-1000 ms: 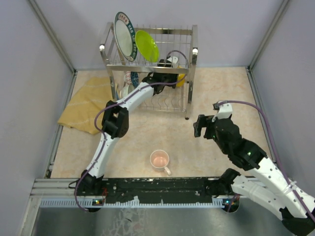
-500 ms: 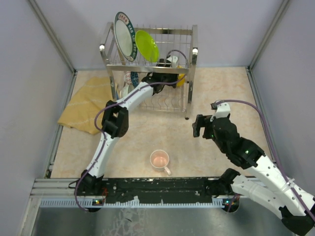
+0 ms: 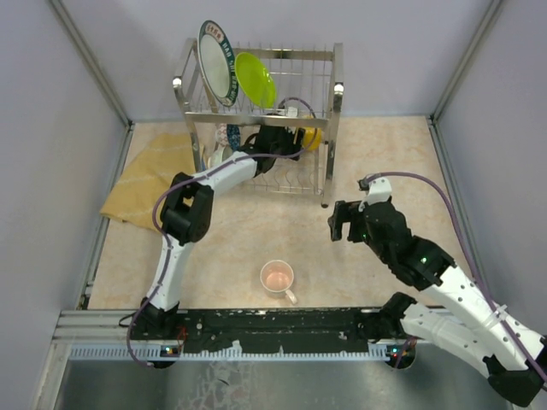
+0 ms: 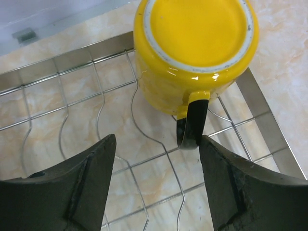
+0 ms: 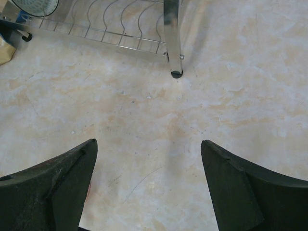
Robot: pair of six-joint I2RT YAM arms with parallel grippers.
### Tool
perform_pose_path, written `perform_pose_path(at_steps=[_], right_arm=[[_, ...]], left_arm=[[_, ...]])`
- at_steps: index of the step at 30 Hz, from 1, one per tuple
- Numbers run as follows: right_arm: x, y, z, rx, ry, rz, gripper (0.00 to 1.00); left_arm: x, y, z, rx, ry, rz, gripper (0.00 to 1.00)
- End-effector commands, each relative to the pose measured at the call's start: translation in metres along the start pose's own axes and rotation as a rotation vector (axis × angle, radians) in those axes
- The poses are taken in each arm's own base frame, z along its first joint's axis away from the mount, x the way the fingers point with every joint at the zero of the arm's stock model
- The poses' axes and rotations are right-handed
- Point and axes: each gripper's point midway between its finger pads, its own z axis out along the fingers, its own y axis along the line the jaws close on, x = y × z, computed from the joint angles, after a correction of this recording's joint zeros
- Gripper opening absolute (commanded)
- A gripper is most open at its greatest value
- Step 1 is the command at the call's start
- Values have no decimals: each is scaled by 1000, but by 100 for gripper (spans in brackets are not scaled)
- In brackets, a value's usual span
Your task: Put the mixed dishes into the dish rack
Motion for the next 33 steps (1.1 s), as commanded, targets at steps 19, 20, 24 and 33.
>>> perform_pose_path(at_steps=[19,20,24,33], right_arm=[[14,51,8,-275,76,-90,89],[19,55,9,-306,92,-105,88],[32,64,12,-362,145,-138,88],[28,70,11,-383,144,-128,88]], left_arm=[[-32,1,-84,38,-150,-106,85],[-26,2,-88,37,-145,-111,85],[-6,3,-100,39,-118,-121,85],[17,-2,-106,65,-82,-160,85]])
